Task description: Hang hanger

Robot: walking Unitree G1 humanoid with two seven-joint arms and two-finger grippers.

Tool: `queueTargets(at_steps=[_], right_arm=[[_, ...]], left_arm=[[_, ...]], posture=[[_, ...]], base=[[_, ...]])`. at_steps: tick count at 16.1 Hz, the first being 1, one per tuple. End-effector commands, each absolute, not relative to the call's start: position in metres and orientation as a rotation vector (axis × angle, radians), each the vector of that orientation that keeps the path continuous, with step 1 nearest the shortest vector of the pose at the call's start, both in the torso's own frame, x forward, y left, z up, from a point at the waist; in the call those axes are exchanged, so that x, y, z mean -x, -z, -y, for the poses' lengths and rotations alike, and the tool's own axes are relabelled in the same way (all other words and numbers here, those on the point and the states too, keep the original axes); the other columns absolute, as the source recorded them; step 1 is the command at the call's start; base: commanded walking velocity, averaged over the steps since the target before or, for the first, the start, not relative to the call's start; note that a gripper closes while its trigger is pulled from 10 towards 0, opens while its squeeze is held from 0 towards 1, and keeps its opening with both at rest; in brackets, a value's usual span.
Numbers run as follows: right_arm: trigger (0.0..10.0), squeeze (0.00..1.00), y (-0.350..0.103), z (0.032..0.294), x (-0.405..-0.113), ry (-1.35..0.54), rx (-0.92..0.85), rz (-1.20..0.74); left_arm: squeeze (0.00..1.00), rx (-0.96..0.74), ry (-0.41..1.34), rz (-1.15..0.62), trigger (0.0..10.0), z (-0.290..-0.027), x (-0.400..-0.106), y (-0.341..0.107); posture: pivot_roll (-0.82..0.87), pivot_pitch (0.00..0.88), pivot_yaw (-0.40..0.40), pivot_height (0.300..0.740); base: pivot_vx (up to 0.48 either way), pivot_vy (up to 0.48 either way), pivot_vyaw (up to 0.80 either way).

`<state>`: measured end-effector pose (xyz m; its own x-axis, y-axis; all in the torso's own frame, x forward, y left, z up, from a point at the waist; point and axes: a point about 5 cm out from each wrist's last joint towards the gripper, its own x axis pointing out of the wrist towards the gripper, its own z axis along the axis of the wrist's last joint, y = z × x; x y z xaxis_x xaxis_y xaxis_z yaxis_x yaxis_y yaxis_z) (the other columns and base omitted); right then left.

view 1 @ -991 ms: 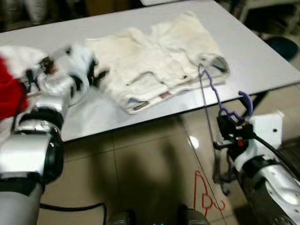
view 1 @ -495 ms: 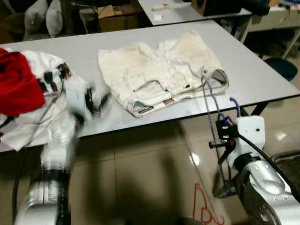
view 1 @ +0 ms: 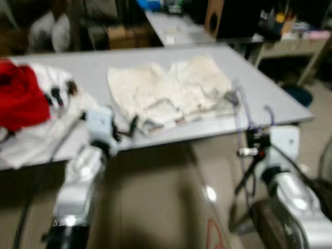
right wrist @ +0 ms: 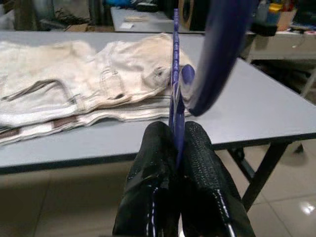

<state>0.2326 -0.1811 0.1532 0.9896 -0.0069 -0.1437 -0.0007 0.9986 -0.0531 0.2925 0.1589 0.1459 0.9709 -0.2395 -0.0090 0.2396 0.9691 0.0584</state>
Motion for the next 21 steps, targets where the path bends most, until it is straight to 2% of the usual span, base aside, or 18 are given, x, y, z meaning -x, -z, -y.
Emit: queueTargets(at_steps=[1, 4, 5, 8, 9, 12, 14, 17, 21], right_arm=[[10.0, 0.0, -0.154, 0.176, -0.235, -0.024, 0.038, -0.133], [10.0, 0.0, -0.155, 0.174, -0.236, -0.042, 0.025, -0.111], [10.0, 0.0, -0.156, 0.172, -0.236, -0.065, 0.068, -0.109], [10.0, 0.0, -0.156, 0.165, -0.236, -0.106, 0.075, -0.106], [10.0, 0.0, -0.156, 0.165, -0.237, -0.098, 0.021, -0.103], [10.0, 0.0, -0.156, 0.167, -0.238, -0.102, 0.032, -0.102], [10.0, 0.0, -0.155, 0.171, -0.237, -0.075, 0.029, -0.104], [10.0, 0.0, -0.157, 0.173, -0.235, -0.041, 0.007, -0.092], [10.0, 0.0, -0.169, 0.175, -0.233, -0.093, 0.054, -0.073]], left_arm=[[1.0, -0.079, 0.211, 0.006, 10.0, -0.164, -0.294, -0.153], [1.0, -0.081, 0.209, -0.018, 10.0, -0.163, -0.292, -0.154], [1.0, -0.083, 0.207, -0.028, 10.0, -0.163, -0.291, -0.154], [1.0, -0.089, 0.202, -0.035, 10.0, -0.164, -0.293, -0.156], [1.0, -0.095, 0.201, -0.037, 10.0, -0.164, -0.294, -0.156], [1.0, -0.096, 0.233, -0.041, 10.0, -0.159, -0.295, -0.156], [1.0, -0.079, 0.297, -0.045, 10.0, -0.149, -0.292, -0.153], [1.0, -0.062, 0.401, -0.032, 10.0, -0.136, -0.29, -0.153], [1.0, -0.16, 0.708, -0.069, 10.0, -0.111, -0.288, -0.152]], posture=[[0.02, 0.001, 0.01, 0.74], [0.01, 0.0, 0.018, 0.74], [0.01, 0.0, 0.019, 0.74], [0.01, 0.0, 0.019, 0.74], [0.01, 0.0, 0.019, 0.74], [0.01, 0.0, 0.02, 0.74], [0.01, 0.0, 0.021, 0.74], [0.0, 0.0, 0.025, 0.74], [-0.02, 0.0, 0.02, 0.74]], base=[[0.398, 0.0, 0.0], [0.419, 0.0, 0.0], [0.424, 0.0, 0.0], [0.426, 0.0, 0.7], [0.424, 0.0, 0.0], [0.426, 0.0, 0.0], [0.407, 0.0, 0.0], [0.266, 0.0, -0.66], [0.0, 0.0, 0.0]])
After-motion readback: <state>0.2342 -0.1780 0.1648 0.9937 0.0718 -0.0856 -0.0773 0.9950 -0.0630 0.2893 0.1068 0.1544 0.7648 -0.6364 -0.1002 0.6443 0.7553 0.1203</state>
